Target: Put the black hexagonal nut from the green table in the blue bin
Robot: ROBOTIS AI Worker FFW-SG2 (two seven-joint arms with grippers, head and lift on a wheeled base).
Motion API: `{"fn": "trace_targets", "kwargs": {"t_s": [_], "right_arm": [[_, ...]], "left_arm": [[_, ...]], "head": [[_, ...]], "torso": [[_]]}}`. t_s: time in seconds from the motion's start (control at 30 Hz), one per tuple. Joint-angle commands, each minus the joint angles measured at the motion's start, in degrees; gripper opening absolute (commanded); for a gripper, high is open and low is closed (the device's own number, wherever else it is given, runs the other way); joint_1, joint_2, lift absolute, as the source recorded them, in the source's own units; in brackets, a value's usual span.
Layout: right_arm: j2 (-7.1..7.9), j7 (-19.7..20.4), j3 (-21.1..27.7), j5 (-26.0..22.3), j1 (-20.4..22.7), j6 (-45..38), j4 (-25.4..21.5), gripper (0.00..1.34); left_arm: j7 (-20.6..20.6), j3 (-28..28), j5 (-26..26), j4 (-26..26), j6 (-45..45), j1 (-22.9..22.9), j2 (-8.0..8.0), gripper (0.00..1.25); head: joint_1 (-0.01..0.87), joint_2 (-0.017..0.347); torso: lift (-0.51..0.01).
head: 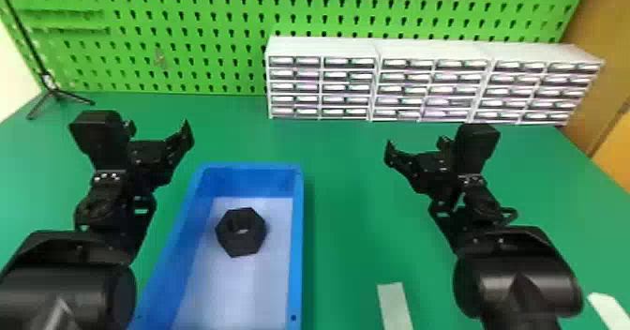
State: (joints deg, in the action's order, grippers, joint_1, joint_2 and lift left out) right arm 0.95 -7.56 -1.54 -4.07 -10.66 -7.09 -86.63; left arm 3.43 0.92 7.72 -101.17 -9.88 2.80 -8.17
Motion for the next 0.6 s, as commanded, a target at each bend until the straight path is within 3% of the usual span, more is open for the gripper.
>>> {"fn": "trace_targets", "kwargs": {"t_s": [0.0, 0.57], "right_arm": [[0.19, 0.09, -0.13, 0.03, -0.24, -0.12, 0.06, 1.23], [0.1, 0.09, -0.04, 0.47, 0.2, -0.73, 0.06, 1.23]], "left_arm": [[0.0, -0.13, -0.16, 0.01, 0.04, 0.28, 0.0, 0.95], [0.0, -0.31, -0.16, 0.18, 0.04, 0.02, 0.0, 0.95]], "head": [[0.683, 0.028], [0.683, 0.028]], "torso": [[-0.096], [-0.096]]}}
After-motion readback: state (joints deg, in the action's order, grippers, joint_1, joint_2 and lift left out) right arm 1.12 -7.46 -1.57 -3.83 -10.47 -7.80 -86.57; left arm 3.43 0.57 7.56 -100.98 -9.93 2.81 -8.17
